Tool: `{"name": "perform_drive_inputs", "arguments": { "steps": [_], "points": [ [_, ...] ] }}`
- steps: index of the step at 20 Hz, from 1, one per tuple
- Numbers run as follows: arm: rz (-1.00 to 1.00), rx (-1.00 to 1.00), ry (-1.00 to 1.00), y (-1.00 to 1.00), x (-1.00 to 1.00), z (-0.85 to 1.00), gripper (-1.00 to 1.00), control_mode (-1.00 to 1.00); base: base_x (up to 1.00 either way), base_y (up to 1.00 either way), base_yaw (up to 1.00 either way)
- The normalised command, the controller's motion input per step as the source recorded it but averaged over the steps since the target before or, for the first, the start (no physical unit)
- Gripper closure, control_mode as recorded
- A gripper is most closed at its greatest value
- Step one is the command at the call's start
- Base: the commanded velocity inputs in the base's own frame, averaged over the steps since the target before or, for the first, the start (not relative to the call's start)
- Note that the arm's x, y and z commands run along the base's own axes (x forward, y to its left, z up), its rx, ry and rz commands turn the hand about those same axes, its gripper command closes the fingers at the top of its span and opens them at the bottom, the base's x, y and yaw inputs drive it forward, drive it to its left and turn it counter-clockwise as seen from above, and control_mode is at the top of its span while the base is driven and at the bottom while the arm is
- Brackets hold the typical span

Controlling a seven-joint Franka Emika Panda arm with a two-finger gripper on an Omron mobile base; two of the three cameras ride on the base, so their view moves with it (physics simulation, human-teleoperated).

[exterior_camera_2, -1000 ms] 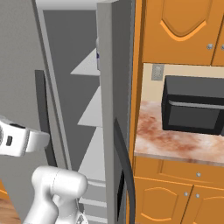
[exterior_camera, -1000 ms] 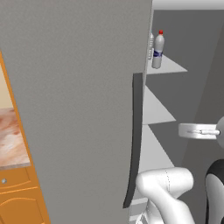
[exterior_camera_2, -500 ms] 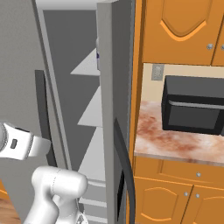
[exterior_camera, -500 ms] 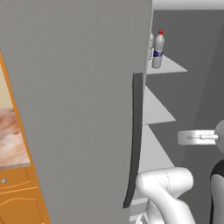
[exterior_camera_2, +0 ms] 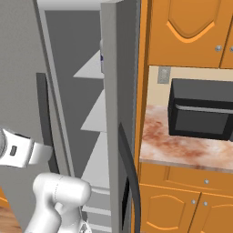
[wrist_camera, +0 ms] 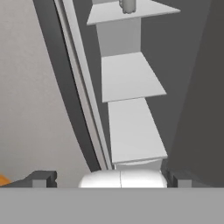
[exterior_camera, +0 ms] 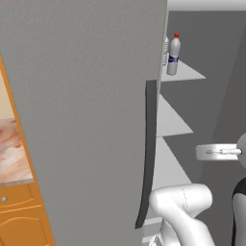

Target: Take the bottled waters from the counter and place them in the freezer to freeze. Close the freezer door after placing the bottles.

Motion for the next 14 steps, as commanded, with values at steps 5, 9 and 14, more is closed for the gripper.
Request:
{"name": "perform_drive_inputs", "arguments": {
  "steps": [5, 9, 14],
  "points": [
    [0.00, 0.00, 0.00, 0.00, -0.07, 0.00, -1.00, 1.00, -0.34, 0.00, 0.00],
    [0.00, 0.00, 0.00, 0.00, 0.00, 0.00, -1.00, 1.00, -0.53, -0.09, 0.00],
    [0.00, 0.00, 0.00, 0.00, 0.00, 0.00, -1.00, 1.00, -0.34, 0.00, -0.06]
  ]
}}
